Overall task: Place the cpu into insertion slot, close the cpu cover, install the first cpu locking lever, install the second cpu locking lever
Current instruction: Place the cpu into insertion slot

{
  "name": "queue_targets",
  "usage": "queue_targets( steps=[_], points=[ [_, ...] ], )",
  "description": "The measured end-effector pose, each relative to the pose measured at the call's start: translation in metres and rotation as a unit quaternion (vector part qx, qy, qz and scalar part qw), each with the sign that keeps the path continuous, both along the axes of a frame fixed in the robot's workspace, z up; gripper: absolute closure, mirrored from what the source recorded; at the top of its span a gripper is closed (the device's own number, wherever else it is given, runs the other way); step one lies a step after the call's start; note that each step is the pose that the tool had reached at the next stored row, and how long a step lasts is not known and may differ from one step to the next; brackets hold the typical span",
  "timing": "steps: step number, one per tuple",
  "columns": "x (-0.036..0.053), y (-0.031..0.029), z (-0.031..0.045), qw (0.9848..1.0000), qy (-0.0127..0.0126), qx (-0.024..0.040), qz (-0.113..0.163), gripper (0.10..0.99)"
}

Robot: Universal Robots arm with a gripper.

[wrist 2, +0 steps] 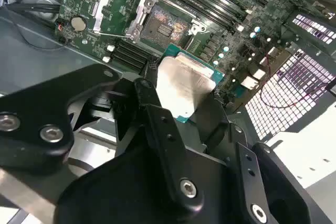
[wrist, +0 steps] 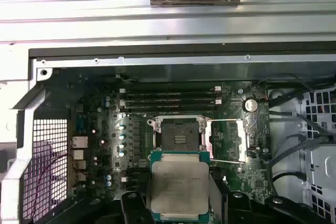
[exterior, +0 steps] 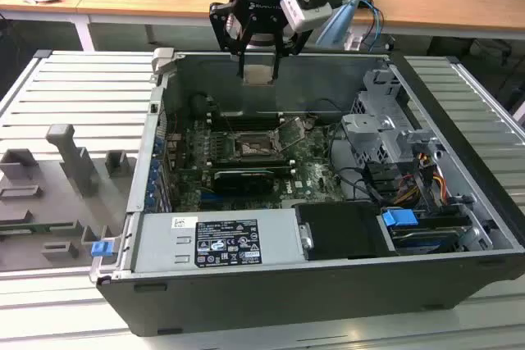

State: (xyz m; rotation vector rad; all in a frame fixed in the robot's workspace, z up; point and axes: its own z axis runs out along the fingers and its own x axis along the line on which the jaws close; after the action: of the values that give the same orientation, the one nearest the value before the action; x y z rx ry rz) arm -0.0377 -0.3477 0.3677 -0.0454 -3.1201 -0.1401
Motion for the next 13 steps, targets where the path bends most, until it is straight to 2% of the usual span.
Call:
queue_targets(
  steps=[2, 4, 11, 13],
  points=[
    [0.0000, 0.0000, -0.0003, 0.9995, 0.0000, 0.0000, -0.032, 0.557],
    [0.0000, 0.0000, -0.0015, 0.9989, 0.0000, 0.0001, -0.047, 0.557],
    [0.0000, 0.0000, -0.0038, 0.9988, 0.0000, -0.0001, -0.048, 0.557],
    [0.0000, 0.0000, -0.0039, 0.9984, 0.0000, 0.0000, -0.056, 0.557]
  ],
)
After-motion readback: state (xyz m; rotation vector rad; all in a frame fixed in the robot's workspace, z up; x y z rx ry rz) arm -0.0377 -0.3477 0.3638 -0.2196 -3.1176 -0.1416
